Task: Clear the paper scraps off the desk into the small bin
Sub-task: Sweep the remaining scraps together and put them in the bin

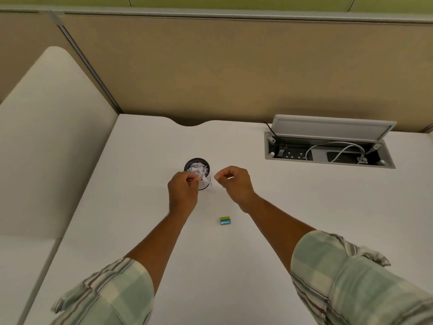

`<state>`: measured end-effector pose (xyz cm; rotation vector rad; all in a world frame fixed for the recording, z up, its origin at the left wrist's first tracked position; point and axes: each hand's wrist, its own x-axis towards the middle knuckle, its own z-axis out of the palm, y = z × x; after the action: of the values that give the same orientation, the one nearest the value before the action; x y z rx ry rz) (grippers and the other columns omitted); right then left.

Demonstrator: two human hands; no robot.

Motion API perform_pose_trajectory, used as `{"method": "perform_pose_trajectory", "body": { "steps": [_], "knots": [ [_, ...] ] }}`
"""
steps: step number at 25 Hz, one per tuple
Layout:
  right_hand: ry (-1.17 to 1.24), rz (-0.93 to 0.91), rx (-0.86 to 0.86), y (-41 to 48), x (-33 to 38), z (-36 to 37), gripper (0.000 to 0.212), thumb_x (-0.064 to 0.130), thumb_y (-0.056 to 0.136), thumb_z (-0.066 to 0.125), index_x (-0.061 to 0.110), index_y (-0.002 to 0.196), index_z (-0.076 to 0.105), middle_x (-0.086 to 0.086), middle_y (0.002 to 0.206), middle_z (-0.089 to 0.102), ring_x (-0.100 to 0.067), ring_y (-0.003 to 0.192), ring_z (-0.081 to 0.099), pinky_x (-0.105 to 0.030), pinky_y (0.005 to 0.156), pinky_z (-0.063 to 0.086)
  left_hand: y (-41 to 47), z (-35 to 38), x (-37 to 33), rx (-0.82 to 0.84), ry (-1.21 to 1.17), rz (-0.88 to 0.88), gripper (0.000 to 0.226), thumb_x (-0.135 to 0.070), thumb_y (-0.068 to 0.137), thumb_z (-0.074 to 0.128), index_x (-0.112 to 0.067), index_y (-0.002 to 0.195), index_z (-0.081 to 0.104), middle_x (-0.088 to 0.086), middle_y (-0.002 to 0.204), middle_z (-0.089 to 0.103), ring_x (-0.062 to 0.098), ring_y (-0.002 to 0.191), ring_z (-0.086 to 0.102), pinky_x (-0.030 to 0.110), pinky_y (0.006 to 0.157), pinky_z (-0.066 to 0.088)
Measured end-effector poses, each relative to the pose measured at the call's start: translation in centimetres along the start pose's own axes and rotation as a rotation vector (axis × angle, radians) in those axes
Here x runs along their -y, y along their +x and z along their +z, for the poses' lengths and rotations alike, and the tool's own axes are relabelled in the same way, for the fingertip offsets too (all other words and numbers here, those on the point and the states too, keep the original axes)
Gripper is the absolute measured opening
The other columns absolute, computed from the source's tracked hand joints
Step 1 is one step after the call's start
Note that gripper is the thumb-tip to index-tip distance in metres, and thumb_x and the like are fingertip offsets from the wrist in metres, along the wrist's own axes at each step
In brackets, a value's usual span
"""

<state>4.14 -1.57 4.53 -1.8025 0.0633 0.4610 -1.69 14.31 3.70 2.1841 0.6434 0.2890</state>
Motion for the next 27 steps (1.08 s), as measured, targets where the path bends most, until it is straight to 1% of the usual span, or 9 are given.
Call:
{"method": "perform_pose_trajectory", "body": {
  "steps": [4,8,12,14,16,18,20,24,27],
  "knots": [
    [-0.154,-0.085,0.02,3.3,2.5,3.5,0.006,0.011,0.089,0.071,0.009,0.09,0.077,-0.005,0.092,0.076,-0.02,0.088,0.071,-0.033,0.082,0.059,3.5,-0.6,0.2,0.028,0.057,-0.015,0.008,-0.01,0.089,0.071,-0.008,0.093,0.077,0.009,0.093,0.075,0.015,0.081,0.063,0.013,0.069,0.043],
    [-0.348,-0.077,0.012,5.2,3.1,5.0,0.012,0.009,0.09,0.067,0.016,0.086,0.077,0.002,0.09,0.075,-0.018,0.084,0.07,-0.029,0.074,0.059,5.2,-1.0,0.6,0.065,0.072,-0.055,0.004,-0.01,0.085,0.076,-0.01,0.087,0.079,0.005,0.087,0.077,0.014,0.074,0.067,0.009,0.061,0.042],
    [-0.383,-0.062,-0.006,5.8,3.0,5.0,0.011,0.009,0.084,0.076,0.018,0.078,0.073,0.002,0.081,0.074,-0.015,0.076,0.07,-0.027,0.067,0.057,5.5,-1.3,1.1,0.036,0.057,-0.079,0.007,-0.011,0.08,0.081,-0.013,0.077,0.075,0.002,0.076,0.074,0.014,0.065,0.065,0.012,0.055,0.041],
    [-0.379,-0.068,-0.026,5.8,2.7,4.3,0.011,0.01,0.083,0.077,0.017,0.076,0.071,0.004,0.078,0.072,-0.013,0.074,0.068,-0.026,0.066,0.055,5.3,-1.3,1.1,0.022,0.041,-0.061,0.007,-0.012,0.082,0.079,-0.012,0.077,0.074,0.002,0.074,0.074,0.014,0.066,0.065,0.011,0.056,0.042],
    [-0.366,-0.073,-0.042,5.6,2.3,3.2,0.009,0.01,0.086,0.072,0.016,0.08,0.073,0.007,0.08,0.072,-0.013,0.078,0.067,-0.027,0.072,0.056,4.8,-1.3,0.9,0.025,0.036,-0.02,0.007,-0.015,0.086,0.075,-0.009,0.082,0.076,0.004,0.078,0.076,0.015,0.071,0.068,0.012,0.061,0.046],
    [-0.35,-0.069,-0.045,5.1,1.6,2.0,0.01,0.012,0.089,0.068,0.015,0.085,0.075,0.007,0.084,0.072,-0.013,0.082,0.068,-0.028,0.078,0.057,4.0,-1.0,0.4,0.031,0.037,0.028,0.012,-0.018,0.09,0.07,-0.009,0.086,0.077,0.005,0.082,0.077,0.017,0.075,0.07,0.02,0.067,0.053],
    [-0.315,-0.063,-0.046,4.4,0.9,0.7,0.006,0.015,0.088,0.071,0.014,0.087,0.076,0.008,0.085,0.074,-0.01,0.081,0.068,-0.025,0.077,0.056,2.9,-0.4,0.0,0.038,0.027,0.063,0.015,-0.022,0.091,0.068,-0.011,0.086,0.077,0.003,0.081,0.077,0.016,0.073,0.07,0.024,0.07,0.056],
    [-0.289,-0.05,-0.079,2.6,-0.9,-3.5,0.006,0.02,0.085,0.078,0.014,0.084,0.075,0.008,0.082,0.073,-0.004,0.076,0.066,-0.017,0.069,0.049,-0.4,1.7,0.1,0.184,-0.005,0.096,0.012,-0.027,0.087,0.075,-0.018,0.078,0.075,-0.014,0.064,0.068,0.0,0.063,0.066,0.006,0.062,0.046],
    [-0.352,-0.006,-0.152,0.9,-3.0,-7.9,0.005,0.017,0.088,0.074,0.014,0.086,0.076,0.004,0.085,0.074,-0.01,0.08,0.067,-0.024,0.075,0.051,-2.6,3.8,1.4,0.338,0.055,0.034,0.007,-0.025,0.082,0.08,-0.019,0.082,0.076,-0.014,0.074,0.068,0.0,0.068,0.062,0.014,0.069,0.045]
  ]
}}
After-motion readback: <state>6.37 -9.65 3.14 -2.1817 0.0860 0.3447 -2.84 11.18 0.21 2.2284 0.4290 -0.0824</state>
